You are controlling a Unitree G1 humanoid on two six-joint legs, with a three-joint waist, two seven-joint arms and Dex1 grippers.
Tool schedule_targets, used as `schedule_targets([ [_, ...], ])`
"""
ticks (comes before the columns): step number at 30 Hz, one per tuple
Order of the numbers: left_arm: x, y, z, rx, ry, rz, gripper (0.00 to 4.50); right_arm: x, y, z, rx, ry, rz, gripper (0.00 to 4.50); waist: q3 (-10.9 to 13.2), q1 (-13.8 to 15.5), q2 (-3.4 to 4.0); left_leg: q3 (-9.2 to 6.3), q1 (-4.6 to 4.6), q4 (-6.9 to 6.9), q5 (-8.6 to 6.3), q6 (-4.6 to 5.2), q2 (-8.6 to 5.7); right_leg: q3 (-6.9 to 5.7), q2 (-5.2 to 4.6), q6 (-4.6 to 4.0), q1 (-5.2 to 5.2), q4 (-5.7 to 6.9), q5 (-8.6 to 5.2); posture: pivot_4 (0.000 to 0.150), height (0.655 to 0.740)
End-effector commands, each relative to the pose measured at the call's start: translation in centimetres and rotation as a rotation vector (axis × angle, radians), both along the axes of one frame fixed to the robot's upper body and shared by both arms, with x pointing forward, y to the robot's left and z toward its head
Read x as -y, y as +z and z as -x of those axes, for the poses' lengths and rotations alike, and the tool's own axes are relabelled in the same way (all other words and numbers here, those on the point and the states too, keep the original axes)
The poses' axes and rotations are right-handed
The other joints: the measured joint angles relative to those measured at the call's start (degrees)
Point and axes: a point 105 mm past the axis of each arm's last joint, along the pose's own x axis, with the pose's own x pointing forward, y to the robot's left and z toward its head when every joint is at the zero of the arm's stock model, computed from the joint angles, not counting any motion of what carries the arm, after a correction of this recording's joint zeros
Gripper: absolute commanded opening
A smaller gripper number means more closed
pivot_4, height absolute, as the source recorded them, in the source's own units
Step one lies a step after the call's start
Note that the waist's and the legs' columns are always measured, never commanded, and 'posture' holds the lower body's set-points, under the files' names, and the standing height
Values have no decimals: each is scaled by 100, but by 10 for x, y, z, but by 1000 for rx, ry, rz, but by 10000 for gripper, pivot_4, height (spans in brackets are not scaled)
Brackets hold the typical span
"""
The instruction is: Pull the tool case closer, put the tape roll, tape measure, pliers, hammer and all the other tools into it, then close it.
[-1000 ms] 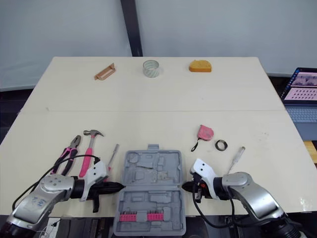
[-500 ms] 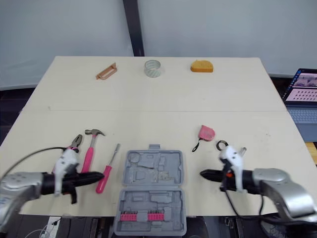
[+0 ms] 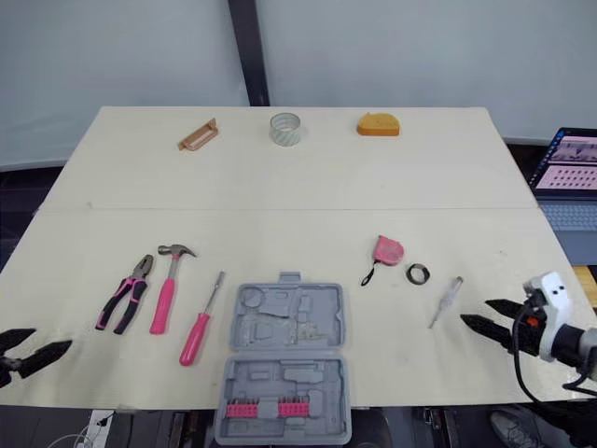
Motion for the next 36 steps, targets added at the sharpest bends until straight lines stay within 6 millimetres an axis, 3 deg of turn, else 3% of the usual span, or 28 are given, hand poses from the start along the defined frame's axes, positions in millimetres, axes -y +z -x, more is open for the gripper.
schedule_targets([
  [1,-13,10,2,56,49,-52,45000,12,5,2,19,-9,32,44411,0,1,0,-1,0,0,0,0,1,0,0,0,0,0,0,1500,7400],
  [10,-7,11,-8,81,32,-38,45000,12,4,-2,35,8,54,44411,0,-17,0,6,3,0,-1,-3,4,0,0,1,-1,3,1,1500,7400],
  [14,12,16,-22,100,-47,-10,45000,2,16,-11,87,30,39,44411,0,-17,0,8,3,0,-2,-3,4,0,0,1,-1,4,1,1500,7400],
  [19,66,27,-46,106,-265,74,45000,-28,40,-25,153,94,3,44411,0,-3,1,8,3,6,-2,-4,6,2,0,2,-1,10,1,1500,7400],
  [28,208,67,-109,246,-789,155,45000,-93,43,-51,179,209,39,44411,0,16,0,4,0,16,-1,-6,5,1,0,3,-1,17,4,1500,7400],
  [31,248,74,-116,283,-925,165,45000,-104,36,-55,166,233,80,36478,0,3,0,5,0,16,-1,-5,5,-2,0,6,-2,17,5,1500,7400],
  [34,277,78,-118,305,-1029,181,45000,-105,28,-59,146,224,126,21656,0,-20,1,7,2,15,-1,-5,5,-3,0,7,-2,18,6,1500,7400],
  [36,296,81,-118,330,-1090,194,45000,-104,23,-61,137,217,165,21656,0,-9,0,9,1,16,-1,-5,5,-3,0,7,-4,18,6,1500,7400],
])
